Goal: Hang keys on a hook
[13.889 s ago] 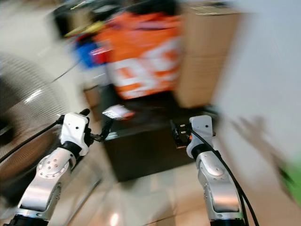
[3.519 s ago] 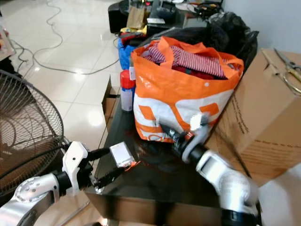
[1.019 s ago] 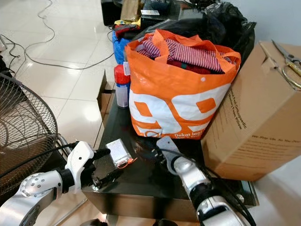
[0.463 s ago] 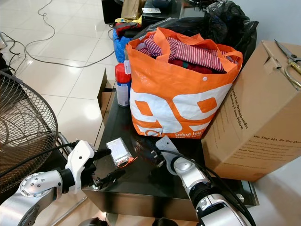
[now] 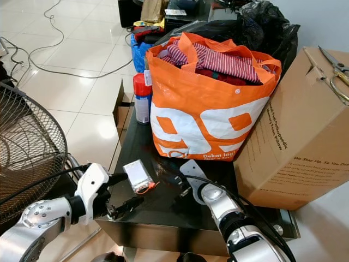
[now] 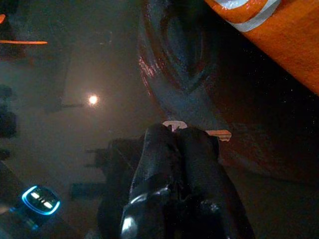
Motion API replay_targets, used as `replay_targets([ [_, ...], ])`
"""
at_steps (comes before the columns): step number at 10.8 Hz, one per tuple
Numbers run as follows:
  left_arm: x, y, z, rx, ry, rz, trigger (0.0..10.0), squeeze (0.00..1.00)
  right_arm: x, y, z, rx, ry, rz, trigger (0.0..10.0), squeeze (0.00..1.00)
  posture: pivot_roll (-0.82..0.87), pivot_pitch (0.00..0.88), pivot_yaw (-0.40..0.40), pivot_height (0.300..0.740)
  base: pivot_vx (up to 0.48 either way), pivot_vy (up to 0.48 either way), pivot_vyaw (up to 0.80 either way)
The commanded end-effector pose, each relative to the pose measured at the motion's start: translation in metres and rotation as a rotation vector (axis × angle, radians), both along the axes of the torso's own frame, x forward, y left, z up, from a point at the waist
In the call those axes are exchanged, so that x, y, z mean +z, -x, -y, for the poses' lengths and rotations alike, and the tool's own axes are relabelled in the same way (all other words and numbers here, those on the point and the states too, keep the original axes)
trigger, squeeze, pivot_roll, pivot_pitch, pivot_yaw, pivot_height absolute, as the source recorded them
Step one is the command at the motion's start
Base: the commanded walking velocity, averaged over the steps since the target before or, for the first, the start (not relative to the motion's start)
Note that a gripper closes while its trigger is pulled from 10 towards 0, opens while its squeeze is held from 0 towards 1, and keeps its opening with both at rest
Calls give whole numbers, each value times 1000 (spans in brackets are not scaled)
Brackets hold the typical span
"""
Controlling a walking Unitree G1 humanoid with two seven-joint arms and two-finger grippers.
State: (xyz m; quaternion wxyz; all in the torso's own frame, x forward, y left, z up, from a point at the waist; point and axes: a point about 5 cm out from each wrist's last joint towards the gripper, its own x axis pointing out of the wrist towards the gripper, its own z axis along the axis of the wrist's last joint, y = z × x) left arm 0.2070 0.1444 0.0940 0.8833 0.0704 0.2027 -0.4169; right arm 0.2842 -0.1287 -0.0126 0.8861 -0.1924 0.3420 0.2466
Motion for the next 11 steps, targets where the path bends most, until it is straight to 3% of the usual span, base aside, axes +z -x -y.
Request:
replay_targets([
  [1,5,-1,1,-15,0,19,10000,1000,1,-2,2,-11,1,5,0,0,44,67,-60,740,0,0,0],
  [3,5,-2,1,-13,-1,22,10000,1000,5,-3,1,5,-50,13,0,0,48,75,-63,740,0,0,0],
  [5,4,-1,-1,-4,-2,20,10000,1000,15,4,5,85,-207,-20,0,0,41,76,-65,740,0,0,0],
  [7,3,-1,0,-5,-1,18,10000,1000,17,7,8,112,-213,-21,0,0,35,75,-60,740,0,0,0],
  [8,2,-3,1,-8,0,19,10000,1000,16,6,12,92,-154,2,0,0,35,75,-60,740,0,0,0],
  [9,2,-4,1,-9,-2,21,10000,1000,15,3,16,23,-112,-1,10000,376,37,75,-59,740,0,0,0],
  [10,2,-5,0,-10,-5,22,10000,1000,15,0,13,-4,-112,-4,10000,1000,38,76,-59,740,0,0,0],
  [11,2,-5,1,-11,-7,23,10000,1000,15,-4,10,-18,-61,29,10000,1000,39,76,-60,740,0,0,0],
])
